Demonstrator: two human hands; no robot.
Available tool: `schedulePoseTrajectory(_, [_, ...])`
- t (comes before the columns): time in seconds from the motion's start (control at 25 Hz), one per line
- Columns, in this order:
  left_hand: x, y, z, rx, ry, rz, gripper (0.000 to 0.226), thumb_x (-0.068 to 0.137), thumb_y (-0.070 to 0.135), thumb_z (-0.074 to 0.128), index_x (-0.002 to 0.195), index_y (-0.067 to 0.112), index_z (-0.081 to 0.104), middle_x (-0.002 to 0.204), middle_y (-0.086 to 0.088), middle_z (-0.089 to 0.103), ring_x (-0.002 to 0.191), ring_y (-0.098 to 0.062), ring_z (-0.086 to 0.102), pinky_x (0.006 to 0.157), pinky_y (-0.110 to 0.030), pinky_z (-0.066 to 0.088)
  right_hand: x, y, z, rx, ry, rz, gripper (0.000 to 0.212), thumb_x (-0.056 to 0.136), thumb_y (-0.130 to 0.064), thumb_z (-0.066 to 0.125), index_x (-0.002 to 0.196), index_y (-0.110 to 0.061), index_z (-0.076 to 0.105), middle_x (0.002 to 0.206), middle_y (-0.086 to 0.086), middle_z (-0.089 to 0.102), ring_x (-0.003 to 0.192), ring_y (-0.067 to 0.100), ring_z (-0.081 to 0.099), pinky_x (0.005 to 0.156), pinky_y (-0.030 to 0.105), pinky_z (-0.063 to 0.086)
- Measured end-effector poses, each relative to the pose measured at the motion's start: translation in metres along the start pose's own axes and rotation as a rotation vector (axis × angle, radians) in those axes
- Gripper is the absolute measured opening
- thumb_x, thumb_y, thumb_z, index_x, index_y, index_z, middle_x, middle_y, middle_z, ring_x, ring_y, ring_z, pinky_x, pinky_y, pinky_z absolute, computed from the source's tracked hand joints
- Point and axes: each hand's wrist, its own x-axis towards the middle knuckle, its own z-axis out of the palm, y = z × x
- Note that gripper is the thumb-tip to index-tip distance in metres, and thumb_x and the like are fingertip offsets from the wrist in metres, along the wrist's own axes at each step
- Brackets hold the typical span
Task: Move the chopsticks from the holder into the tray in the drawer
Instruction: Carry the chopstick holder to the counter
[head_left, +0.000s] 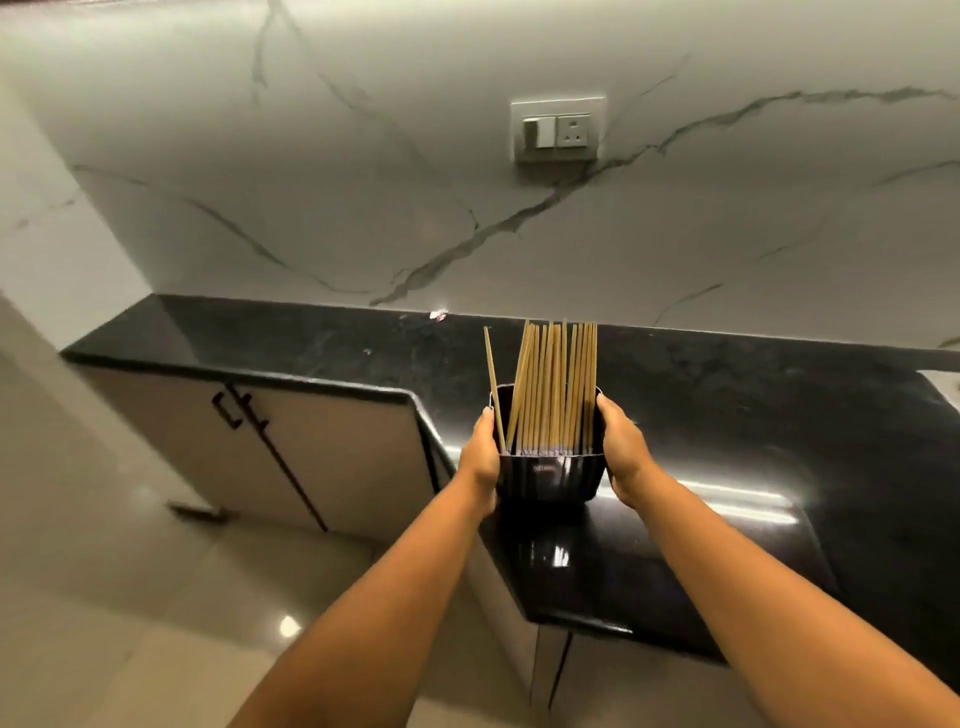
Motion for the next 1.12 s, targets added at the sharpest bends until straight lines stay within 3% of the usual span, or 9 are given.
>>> schedulePoseTrajectory(0.08, [-0.031,-0.002,-0.028,-0.019,0.126,0.052,0.050,0.098,0.051,0.029,0.097,0.028,0.074,0.094,0.009,0.076,0.088,-0.008,0.070,0.060,-0.017,0.052,-0.010,0.003,0.027,-0.020,-0.100,-0.015,0.043,0.102,-0.042,0.027,0.125,-0.022,0.059,0.123,0.004,0.064,0.113,0.018,0.058,0.098,0.038,0.046])
schedulePoseTrajectory(0.16, [-0.064,-0.021,-0.061,-0.042,0.278,0.097,0.045,0.098,0.049,0.032,0.106,0.028,0.070,0.098,0.011,0.074,0.098,-0.008,0.066,0.074,-0.022,0.050,-0.026,0.019,0.057,-0.058,-0.197,-0.014,0.041,0.101,-0.042,0.029,0.118,-0.024,0.062,0.120,0.004,0.065,0.110,0.016,0.060,0.089,0.032,0.048])
schedulePoseTrajectory(0.24, [-0.105,-0.050,-0.091,-0.095,0.392,0.080,0.046,0.099,0.047,0.031,0.116,0.024,0.067,0.112,0.004,0.071,0.110,-0.014,0.060,0.095,-0.032,0.046,-0.050,0.044,0.090,-0.102,-0.345,0.019,0.045,0.101,-0.043,0.028,0.120,-0.019,0.061,0.121,0.008,0.065,0.114,0.022,0.060,0.097,0.042,0.048])
schedulePoseTrajectory(0.4, [-0.210,-0.101,-0.143,-0.202,0.618,0.073,0.049,0.099,0.048,0.027,0.123,0.023,0.063,0.129,-0.003,0.062,0.120,-0.018,0.053,0.108,-0.040,0.035,-0.122,0.086,0.153,-0.173,-0.624,0.039,0.040,0.103,-0.038,0.028,0.115,-0.020,0.061,0.123,0.011,0.063,0.117,0.027,0.057,0.106,0.047,0.041])
schedulePoseTrajectory(0.56, [-0.328,-0.139,-0.181,-0.290,0.916,0.096,0.047,0.099,0.049,0.028,0.119,0.026,0.064,0.127,-0.003,0.063,0.121,-0.020,0.053,0.112,-0.047,0.030,-0.215,0.110,0.216,-0.312,-0.941,0.093,0.044,0.098,-0.051,0.027,0.100,-0.029,0.065,0.104,0.002,0.069,0.100,0.020,0.064,0.074,0.032,0.049])
schedulePoseTrajectory(0.68, [-0.434,-0.166,-0.198,-0.376,1.150,0.155,0.044,0.098,0.049,0.030,0.115,0.029,0.065,0.129,-0.002,0.062,0.123,-0.021,0.052,0.113,-0.048,0.029,-0.307,0.129,0.265,-0.343,-1.184,0.071,0.048,0.099,-0.050,0.027,0.097,-0.026,0.069,0.094,-0.001,0.073,0.088,0.011,0.069,0.069,0.024,0.052])
schedulePoseTrajectory(0.84, [-0.588,-0.218,-0.200,-0.470,1.419,0.206,0.048,0.098,0.050,0.030,0.122,0.025,0.063,0.130,-0.003,0.061,0.125,-0.021,0.050,0.114,-0.049,0.026,-0.456,0.166,0.305,-0.440,-1.468,0.101,0.049,0.098,-0.053,0.025,0.108,-0.028,0.066,0.107,0.000,0.071,0.104,0.018,0.063,0.091,0.035,0.047])
schedulePoseTrajectory(0.96, [-0.710,-0.263,-0.180,-0.571,1.594,0.208,0.050,0.099,0.050,0.027,0.124,0.024,0.061,0.133,-0.004,0.059,0.126,-0.021,0.049,0.113,-0.046,0.028,-0.591,0.190,0.305,-0.461,-1.664,0.117,0.045,0.098,-0.051,0.026,0.103,-0.030,0.066,0.102,-0.006,0.071,0.101,0.012,0.063,0.079,0.029,0.046])
schedulePoseTrajectory(1.12, [-0.875,-0.323,-0.127,-0.639,1.840,0.196,0.050,0.099,0.050,0.025,0.126,0.026,0.059,0.136,-0.004,0.057,0.126,-0.021,0.048,0.111,-0.041,0.030,-0.776,0.220,0.272,-0.504,-1.909,0.169,0.044,0.099,-0.051,0.027,0.105,-0.030,0.065,0.105,-0.003,0.069,0.101,0.012,0.061,0.080,0.030,0.045])
